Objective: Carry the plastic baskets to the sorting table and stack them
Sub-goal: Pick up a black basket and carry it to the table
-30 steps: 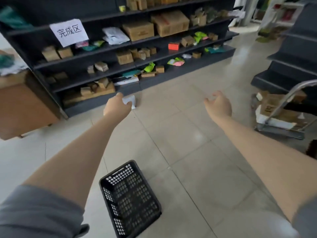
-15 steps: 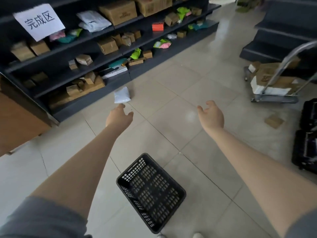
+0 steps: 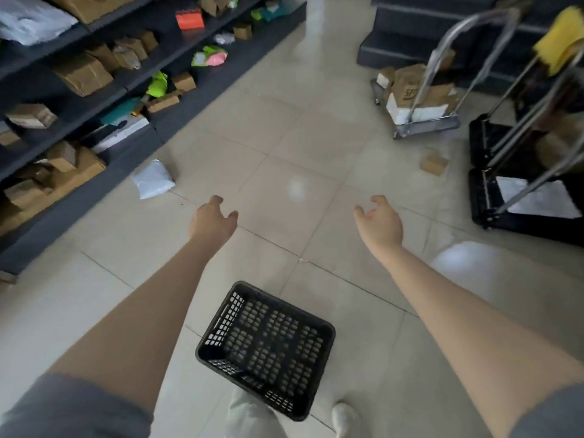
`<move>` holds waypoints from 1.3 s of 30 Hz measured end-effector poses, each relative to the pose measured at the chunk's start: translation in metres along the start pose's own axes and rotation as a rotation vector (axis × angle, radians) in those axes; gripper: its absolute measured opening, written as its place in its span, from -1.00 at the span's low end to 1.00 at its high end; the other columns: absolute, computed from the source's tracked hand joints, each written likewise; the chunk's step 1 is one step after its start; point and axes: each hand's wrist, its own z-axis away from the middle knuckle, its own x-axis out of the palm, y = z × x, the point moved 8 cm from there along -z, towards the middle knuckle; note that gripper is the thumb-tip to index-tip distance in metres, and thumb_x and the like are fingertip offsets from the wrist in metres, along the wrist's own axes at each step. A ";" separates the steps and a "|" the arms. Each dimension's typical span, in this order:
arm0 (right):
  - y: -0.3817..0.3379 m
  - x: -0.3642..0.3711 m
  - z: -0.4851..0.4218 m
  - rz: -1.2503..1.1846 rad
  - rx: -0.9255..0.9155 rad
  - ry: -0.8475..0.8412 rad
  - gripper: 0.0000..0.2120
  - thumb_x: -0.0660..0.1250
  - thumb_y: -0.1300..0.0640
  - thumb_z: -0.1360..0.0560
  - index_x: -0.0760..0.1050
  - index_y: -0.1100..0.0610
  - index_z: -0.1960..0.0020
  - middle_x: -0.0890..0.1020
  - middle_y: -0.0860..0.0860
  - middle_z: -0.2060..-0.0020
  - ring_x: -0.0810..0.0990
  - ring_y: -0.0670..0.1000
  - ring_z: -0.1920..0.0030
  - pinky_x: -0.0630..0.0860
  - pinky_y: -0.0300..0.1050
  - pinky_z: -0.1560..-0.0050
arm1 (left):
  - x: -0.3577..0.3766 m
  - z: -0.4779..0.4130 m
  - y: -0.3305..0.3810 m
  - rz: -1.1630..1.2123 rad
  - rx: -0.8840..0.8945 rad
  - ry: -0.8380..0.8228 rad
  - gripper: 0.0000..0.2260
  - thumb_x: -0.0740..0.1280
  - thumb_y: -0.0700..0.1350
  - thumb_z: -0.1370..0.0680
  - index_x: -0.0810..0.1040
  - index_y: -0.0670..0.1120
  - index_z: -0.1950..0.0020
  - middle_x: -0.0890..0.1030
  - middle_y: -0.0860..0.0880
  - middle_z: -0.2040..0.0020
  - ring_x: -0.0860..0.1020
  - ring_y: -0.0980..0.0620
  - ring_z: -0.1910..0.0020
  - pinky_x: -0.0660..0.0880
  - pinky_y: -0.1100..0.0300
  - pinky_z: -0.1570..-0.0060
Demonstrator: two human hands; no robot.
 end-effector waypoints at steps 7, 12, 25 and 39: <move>0.105 0.078 0.046 0.017 0.384 0.029 -0.47 0.23 -0.02 -0.52 0.27 0.22 -0.40 0.63 0.24 -0.06 0.56 0.23 -0.12 0.50 -0.01 -0.08 | 0.073 -0.065 -0.061 -0.116 0.123 -0.176 -0.51 0.25 -0.02 -0.56 0.27 -0.12 -0.46 0.50 -0.21 -0.29 0.48 -0.21 -0.27 0.43 -0.03 -0.16; 0.176 0.180 0.097 -0.025 0.593 -0.023 -0.43 0.27 0.01 -0.52 0.21 0.21 -0.44 0.56 0.26 -0.17 0.53 0.24 -0.16 0.41 -0.10 0.06 | 0.153 -0.090 -0.140 -0.265 0.120 -0.306 -0.49 0.22 -0.03 -0.57 0.21 -0.12 -0.49 0.49 -0.20 -0.29 0.49 -0.19 -0.25 0.45 -0.04 -0.11; 0.413 0.414 0.172 0.032 1.000 -0.074 -0.33 0.32 0.01 -0.49 0.12 0.22 -0.47 0.54 0.31 -0.17 0.56 0.29 -0.11 0.50 0.04 -0.03 | 0.402 -0.146 -0.349 -0.463 -0.080 -0.392 -0.44 0.29 -0.08 -0.52 0.16 -0.20 -0.46 0.41 -0.26 -0.30 0.44 -0.28 -0.25 0.45 -0.12 -0.05; 0.475 0.481 0.175 0.079 0.838 0.103 -0.80 0.10 0.21 -0.59 0.38 0.24 -0.17 0.62 0.26 0.10 0.54 0.28 0.12 0.39 0.01 0.18 | 0.495 -0.180 -0.421 -0.413 -0.063 -0.214 -0.68 0.15 -0.35 -0.49 0.32 -0.15 -0.23 0.55 -0.21 0.16 0.45 -0.20 0.24 0.39 0.01 0.27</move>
